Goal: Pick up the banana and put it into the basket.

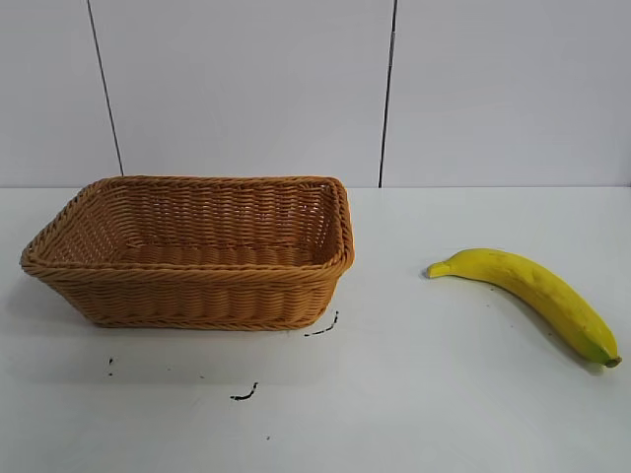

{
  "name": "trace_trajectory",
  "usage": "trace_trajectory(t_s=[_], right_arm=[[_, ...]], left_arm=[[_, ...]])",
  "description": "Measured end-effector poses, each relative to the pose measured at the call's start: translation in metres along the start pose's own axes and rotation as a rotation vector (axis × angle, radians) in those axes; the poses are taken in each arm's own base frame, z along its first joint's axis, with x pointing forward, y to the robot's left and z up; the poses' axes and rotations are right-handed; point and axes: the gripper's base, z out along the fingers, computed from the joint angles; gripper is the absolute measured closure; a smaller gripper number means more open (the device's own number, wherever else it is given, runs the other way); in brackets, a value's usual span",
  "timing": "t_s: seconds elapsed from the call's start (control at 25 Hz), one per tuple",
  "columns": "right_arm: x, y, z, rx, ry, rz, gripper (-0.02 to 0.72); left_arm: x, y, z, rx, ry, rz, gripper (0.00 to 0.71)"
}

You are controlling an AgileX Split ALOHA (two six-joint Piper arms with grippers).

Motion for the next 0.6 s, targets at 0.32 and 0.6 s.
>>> trace_trajectory(t_s=[0.32,0.6], right_arm=[[-0.059,0.000,0.040,0.014,0.252,0.035,0.011],[-0.114,-0.002,0.104,0.023,0.508,0.049,0.011]], left_arm=[[0.000,0.000,0.000,0.000,0.000,0.000,0.020],[0.000,0.000,0.000,0.000,0.000,0.000,0.020]])
